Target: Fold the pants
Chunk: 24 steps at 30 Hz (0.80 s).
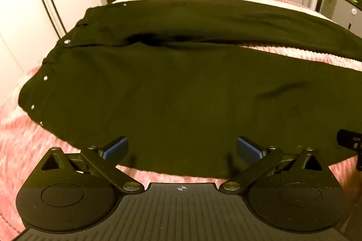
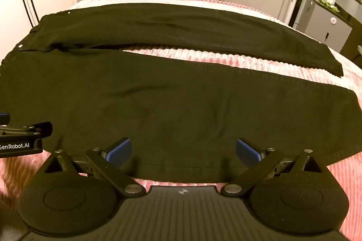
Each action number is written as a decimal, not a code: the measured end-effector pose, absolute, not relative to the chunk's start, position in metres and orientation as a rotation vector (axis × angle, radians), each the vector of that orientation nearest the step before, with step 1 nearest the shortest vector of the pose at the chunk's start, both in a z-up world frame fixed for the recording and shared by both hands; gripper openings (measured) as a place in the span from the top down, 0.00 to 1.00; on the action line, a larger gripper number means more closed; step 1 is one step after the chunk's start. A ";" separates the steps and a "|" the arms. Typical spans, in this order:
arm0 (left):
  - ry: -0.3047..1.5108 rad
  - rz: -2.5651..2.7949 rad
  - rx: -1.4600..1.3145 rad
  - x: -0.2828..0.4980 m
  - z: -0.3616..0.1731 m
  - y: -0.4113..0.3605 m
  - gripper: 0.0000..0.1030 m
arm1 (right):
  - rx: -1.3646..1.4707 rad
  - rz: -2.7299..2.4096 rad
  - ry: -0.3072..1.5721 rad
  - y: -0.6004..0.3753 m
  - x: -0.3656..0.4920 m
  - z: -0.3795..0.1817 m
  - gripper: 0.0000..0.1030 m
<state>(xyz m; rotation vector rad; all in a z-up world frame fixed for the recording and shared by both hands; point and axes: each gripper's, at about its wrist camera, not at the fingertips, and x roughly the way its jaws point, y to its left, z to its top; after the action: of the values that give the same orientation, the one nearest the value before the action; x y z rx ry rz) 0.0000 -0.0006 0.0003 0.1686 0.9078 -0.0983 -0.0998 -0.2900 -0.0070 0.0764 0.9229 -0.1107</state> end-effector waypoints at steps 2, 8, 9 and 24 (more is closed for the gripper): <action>0.906 -0.103 0.161 -0.001 0.000 -0.003 0.00 | 0.073 -0.113 0.924 -0.290 -0.100 -0.007 0.04; 0.927 -0.111 0.147 0.004 -0.004 0.002 0.00 | 0.070 -0.116 0.933 -0.288 -0.098 -0.007 0.04; 0.927 -0.110 0.146 0.004 -0.005 0.003 0.00 | 0.074 -0.112 0.925 -0.286 -0.099 -0.006 0.04; 0.943 -0.105 0.132 0.004 -0.005 0.002 0.00 | 0.077 -0.113 0.929 -0.288 -0.098 -0.008 0.04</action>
<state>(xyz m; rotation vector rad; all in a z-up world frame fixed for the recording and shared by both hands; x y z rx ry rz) 0.0045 0.0015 -0.0049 0.1321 0.9426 -0.1052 -0.0978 -0.2876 -0.0076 0.0774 0.9287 -0.1129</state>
